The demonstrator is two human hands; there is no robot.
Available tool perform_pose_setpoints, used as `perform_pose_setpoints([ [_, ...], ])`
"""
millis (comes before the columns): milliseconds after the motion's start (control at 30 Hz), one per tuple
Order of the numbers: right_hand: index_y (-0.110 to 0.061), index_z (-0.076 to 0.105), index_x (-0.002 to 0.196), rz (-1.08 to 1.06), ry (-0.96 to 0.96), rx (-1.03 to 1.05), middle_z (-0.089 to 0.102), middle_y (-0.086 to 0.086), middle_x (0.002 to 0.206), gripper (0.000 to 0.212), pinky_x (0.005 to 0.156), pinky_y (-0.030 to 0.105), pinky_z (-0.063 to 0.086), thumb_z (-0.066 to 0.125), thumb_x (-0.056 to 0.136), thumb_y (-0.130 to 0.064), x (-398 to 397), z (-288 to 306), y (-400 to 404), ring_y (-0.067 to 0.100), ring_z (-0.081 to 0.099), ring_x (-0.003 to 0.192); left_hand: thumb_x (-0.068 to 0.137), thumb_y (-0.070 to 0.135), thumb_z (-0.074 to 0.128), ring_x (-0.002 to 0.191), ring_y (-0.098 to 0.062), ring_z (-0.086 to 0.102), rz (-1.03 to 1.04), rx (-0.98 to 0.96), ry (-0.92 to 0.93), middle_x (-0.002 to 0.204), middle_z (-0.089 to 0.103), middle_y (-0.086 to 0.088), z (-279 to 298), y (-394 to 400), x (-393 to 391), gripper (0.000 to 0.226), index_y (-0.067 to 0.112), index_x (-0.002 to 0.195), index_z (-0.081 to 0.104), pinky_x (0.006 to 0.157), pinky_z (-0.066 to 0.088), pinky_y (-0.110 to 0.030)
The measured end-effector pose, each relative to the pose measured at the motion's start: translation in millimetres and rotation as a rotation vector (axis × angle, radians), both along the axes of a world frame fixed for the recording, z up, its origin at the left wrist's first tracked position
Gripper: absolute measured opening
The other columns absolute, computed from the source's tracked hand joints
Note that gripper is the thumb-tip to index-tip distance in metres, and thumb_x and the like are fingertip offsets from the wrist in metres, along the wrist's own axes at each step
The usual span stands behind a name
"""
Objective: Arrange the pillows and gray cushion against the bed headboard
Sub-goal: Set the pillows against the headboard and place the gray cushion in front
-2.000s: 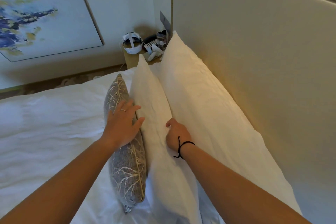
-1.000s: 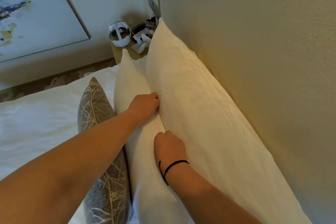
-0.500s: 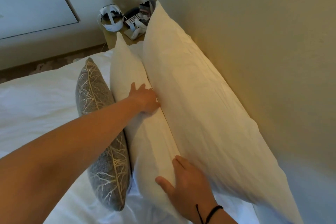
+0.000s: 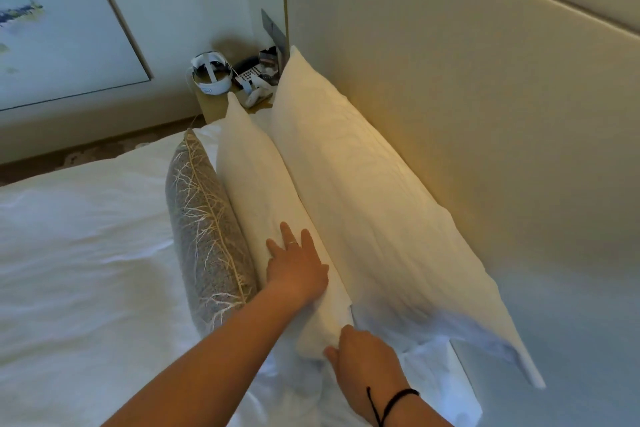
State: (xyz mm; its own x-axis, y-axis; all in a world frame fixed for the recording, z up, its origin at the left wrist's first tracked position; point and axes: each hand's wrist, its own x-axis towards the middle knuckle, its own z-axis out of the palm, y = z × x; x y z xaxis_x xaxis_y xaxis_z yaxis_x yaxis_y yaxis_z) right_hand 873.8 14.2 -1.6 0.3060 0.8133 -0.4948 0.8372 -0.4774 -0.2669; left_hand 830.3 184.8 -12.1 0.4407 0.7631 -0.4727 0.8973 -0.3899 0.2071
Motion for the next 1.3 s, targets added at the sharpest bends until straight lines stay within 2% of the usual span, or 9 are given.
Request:
perform_pose_setpoints([
  [167,-0.023,0.040,0.093,0.039,0.009,-0.002,0.062,0.009,0.106,0.021,0.068,0.032,0.035,0.035,0.103,-0.040,9,4,-18,0.027,0.047,0.077,0.093,0.055,0.047,0.147,-0.048,-0.008,0.048,-0.026,-0.098,0.158,-0.026,-0.024,-3,-19,-9,0.086,0.023,0.156,-0.002,0.113,0.028,-0.056],
  [300,-0.022,0.035,0.088,0.100,-0.083,0.067,0.044,-0.002,0.074,0.028,0.062,0.036,0.035,0.026,0.103,-0.043,12,11,-32,0.028,0.044,0.070,0.092,0.057,0.046,0.148,-0.042,-0.008,0.066,-0.053,-0.130,0.160,-0.016,-0.025,-1,-22,-16,0.081,0.023,0.154,0.007,0.112,0.028,-0.054],
  [367,-0.023,0.034,0.089,0.114,-0.051,0.100,0.034,-0.009,0.069,0.027,0.060,0.037,0.033,0.024,0.104,-0.043,10,12,-40,0.027,0.043,0.068,0.091,0.058,0.047,0.149,-0.040,-0.006,0.067,-0.055,-0.165,0.162,-0.011,-0.022,-3,-25,-21,0.080,0.024,0.153,0.010,0.113,0.027,-0.053],
  [500,-0.023,0.035,0.086,0.098,0.035,0.128,0.035,-0.011,0.071,0.026,0.063,0.035,0.033,0.027,0.104,-0.041,15,11,-55,0.023,0.043,0.070,0.089,0.060,0.049,0.150,-0.036,-0.005,0.075,-0.058,-0.264,0.163,-0.009,-0.017,-13,-39,-34,0.081,0.028,0.154,0.013,0.115,0.024,-0.052],
  [700,-0.028,0.028,0.067,0.068,0.111,0.225,0.042,-0.007,0.062,0.039,0.050,0.023,0.027,0.034,0.103,-0.041,29,11,-73,0.010,0.035,0.054,0.085,0.073,0.040,0.150,-0.033,-0.007,0.089,0.000,-0.328,0.164,-0.010,-0.012,-25,-63,-50,0.080,0.039,0.151,0.011,0.114,0.025,-0.051],
  [867,-0.027,0.028,0.067,0.035,0.103,0.203,0.042,-0.006,0.063,0.039,0.056,0.031,0.031,0.034,0.104,-0.038,40,1,-82,0.016,0.039,0.057,0.087,0.069,0.045,0.150,-0.030,-0.010,0.150,-0.074,-0.393,0.164,-0.014,-0.010,-23,-72,-49,0.078,0.042,0.152,0.010,0.117,0.018,-0.049],
  [1000,-0.026,0.029,0.068,0.023,0.143,0.230,0.044,-0.004,0.064,0.038,0.054,0.032,0.030,0.035,0.104,-0.037,45,0,-89,0.018,0.040,0.058,0.090,0.065,0.046,0.151,-0.028,-0.003,0.142,-0.067,-0.410,0.165,-0.007,-0.009,-19,-95,-45,0.074,0.039,0.152,0.016,0.116,0.022,-0.049],
  [1200,-0.022,0.041,0.085,-0.016,0.214,0.354,0.047,-0.007,0.071,0.025,0.059,0.031,0.033,0.030,0.105,-0.033,49,4,-117,0.017,0.045,0.064,0.091,0.069,0.037,0.151,-0.025,0.001,0.187,-0.007,-0.396,0.165,0.001,-0.008,-9,-158,-26,0.067,0.038,0.150,0.025,0.114,0.025,-0.048],
  [1300,-0.020,0.049,0.088,-0.149,0.264,0.423,0.055,-0.006,0.078,0.028,0.065,0.034,0.043,0.030,0.104,-0.034,57,2,-147,0.016,0.051,0.070,0.089,0.069,0.042,0.151,-0.021,-0.005,0.234,-0.002,-0.424,0.165,0.000,-0.013,-4,-195,-9,0.068,0.038,0.148,0.029,0.113,0.027,-0.044],
])
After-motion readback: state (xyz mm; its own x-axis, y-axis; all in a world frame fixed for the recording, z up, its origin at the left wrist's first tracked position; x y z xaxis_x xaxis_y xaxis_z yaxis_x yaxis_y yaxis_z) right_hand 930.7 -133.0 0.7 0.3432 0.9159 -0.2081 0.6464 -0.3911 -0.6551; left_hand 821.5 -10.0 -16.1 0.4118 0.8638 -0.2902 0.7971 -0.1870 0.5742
